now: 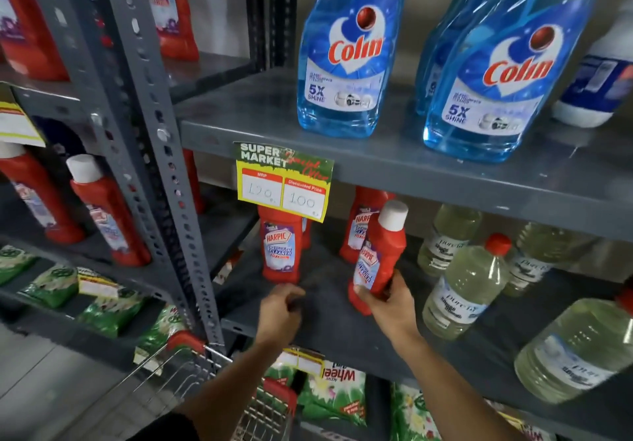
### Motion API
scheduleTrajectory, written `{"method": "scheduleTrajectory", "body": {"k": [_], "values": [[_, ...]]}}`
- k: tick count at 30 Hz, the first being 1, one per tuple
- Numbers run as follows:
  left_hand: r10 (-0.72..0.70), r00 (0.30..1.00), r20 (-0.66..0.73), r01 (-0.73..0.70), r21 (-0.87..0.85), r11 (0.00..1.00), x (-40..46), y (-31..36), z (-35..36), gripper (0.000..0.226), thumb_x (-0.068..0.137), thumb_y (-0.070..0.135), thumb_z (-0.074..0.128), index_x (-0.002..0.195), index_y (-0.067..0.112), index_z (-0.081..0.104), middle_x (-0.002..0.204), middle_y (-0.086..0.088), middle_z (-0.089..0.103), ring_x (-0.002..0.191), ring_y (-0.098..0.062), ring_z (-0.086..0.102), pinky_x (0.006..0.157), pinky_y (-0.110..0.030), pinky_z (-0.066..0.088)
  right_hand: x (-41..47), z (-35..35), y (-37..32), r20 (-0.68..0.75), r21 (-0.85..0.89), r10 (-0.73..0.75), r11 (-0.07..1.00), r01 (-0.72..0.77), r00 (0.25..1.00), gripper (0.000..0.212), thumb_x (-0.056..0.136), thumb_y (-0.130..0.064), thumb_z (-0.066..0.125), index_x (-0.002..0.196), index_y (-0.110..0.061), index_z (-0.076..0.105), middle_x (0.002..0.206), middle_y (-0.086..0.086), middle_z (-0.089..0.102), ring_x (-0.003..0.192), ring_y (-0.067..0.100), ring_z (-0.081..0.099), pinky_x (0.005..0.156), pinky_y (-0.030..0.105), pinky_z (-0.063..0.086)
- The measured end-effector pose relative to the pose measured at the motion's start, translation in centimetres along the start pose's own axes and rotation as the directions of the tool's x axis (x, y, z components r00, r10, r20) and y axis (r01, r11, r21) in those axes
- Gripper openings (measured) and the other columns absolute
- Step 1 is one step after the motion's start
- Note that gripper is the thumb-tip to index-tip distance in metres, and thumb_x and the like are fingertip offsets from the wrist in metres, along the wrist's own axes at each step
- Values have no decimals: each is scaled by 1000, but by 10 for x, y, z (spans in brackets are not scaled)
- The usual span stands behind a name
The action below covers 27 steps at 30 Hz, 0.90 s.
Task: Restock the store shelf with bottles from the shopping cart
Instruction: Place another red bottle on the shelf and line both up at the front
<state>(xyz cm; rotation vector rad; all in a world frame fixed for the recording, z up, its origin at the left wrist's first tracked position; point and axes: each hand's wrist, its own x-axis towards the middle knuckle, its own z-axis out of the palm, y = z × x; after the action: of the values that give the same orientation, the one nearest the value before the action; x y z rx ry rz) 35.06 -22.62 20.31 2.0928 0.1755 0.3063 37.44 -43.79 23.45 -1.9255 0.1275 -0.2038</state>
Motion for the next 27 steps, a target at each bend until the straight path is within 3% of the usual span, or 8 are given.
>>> {"method": "scheduleTrajectory", "body": {"k": [4, 7, 9, 11, 14, 19, 23, 27], "values": [[23, 990, -137, -21, 18, 1000, 1, -27, -26, 37, 71, -14, 57, 94, 13, 64, 87, -3, 66, 82, -20, 62, 83, -39, 53, -6, 10, 16, 27, -2, 45, 999, -45, 999, 53, 68, -28, 85, 112, -32, 55, 92, -18, 67, 85, -4, 64, 68, 9, 47], [-53, 985, -162, 46, -48, 998, 11, -31, -33, 54, 77, -5, 65, 127, 9, 49, 118, -11, 58, 108, -26, 55, 99, -48, 45, -2, 14, 19, 31, -7, 56, 998, -55, 998, 57, 66, -29, 86, 113, -34, 55, 94, -19, 65, 87, 0, 63, 75, 17, 48], [-113, 987, -111, 106, -68, 992, 22, -29, -33, 74, 77, -1, 70, 141, 8, 34, 141, -14, 44, 131, -29, 41, 111, -48, 34, 2, 17, 21, 26, -27, 58, 998, -58, 998, 59, 65, -29, 88, 114, -31, 55, 93, -17, 64, 89, 7, 62, 81, 25, 50], [-189, 981, 37, 191, -84, 978, 35, -23, -34, 91, 73, -3, 73, 146, 13, 21, 150, -10, 34, 137, -25, 33, 115, -44, 28, 4, 18, 22, 15, -73, 50, 996, -49, 999, 60, 63, -30, 89, 114, -25, 58, 93, -14, 64, 88, 9, 61, 81, 26, 49], [-298, 937, 180, 312, -53, 949, 58, -14, -39, 88, 66, -5, 76, 139, 16, 30, 139, -10, 47, 127, -24, 44, 104, -39, 36, 10, 19, 22, 1, -137, 47, 989, -46, 999, 62, 58, -34, 91, 111, -18, 64, 88, -10, 64, 78, 8, 60, 71, 22, 48], [-370, 912, 178, 363, 70, 929, 84, -11, -43, 60, 61, -8, 73, 113, 13, 52, 121, -14, 61, 114, -32, 54, 94, -43, 49, 25, 13, 30, 48, -177, 130, 977, -120, 990, 60, 53, -34, 93, 105, -17, 70, 85, -9, 67, 66, -2, 60, 60, 13, 46], [-322, 942, 96, 311, 112, 944, 88, -3, -43, 44, 54, -9, 68, 90, 13, 57, 99, -18, 69, 88, -32, 63, 80, -47, 58, 34, 8, 35, 174, -161, 197, 972, -170, 965, 47, 55, -31, 92, 96, -23, 71, 94, -5, 72, 75, 2, 66, 70, 21, 51], [-330, 942, 60, 325, 78, 942, 82, 0, -40, 48, 67, -4, 65, 109, 17, 55, 109, -17, 66, 98, -34, 61, 82, -39, 53, 35, 6, 25, 306, -101, 213, 976, -191, 928, 46, 57, -14, 92, 90, -32, 66, 98, -6, 72, 86, 6, 67, 76, 21, 52]]}}
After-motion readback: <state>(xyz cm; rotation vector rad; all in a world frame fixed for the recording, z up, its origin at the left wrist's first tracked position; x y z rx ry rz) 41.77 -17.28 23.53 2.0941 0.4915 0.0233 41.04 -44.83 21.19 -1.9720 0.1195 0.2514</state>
